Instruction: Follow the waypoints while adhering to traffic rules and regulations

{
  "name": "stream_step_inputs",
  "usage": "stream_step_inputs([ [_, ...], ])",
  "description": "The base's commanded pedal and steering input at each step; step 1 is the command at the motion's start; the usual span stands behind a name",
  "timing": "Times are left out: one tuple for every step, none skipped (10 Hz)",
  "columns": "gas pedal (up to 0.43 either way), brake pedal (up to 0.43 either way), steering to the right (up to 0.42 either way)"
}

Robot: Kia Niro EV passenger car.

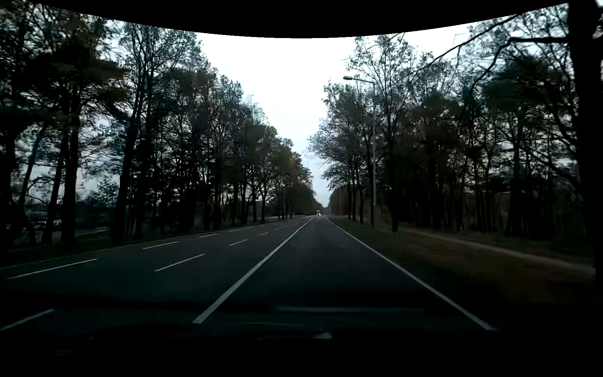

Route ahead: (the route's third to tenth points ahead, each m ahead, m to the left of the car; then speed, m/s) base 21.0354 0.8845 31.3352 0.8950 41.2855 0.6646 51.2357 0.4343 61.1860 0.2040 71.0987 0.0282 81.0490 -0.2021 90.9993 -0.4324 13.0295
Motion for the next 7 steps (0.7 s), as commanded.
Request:
stream_step_inputs([
  [0.228, 0.000, 0.001],
  [0.228, 0.000, 0.001],
  [0.228, 0.000, 0.001],
  [0.228, 0.000, 0.001],
  [0.228, 0.000, 0.001],
  [0.228, 0.000, 0.001],
  [0.228, 0.000, 0.001],
])
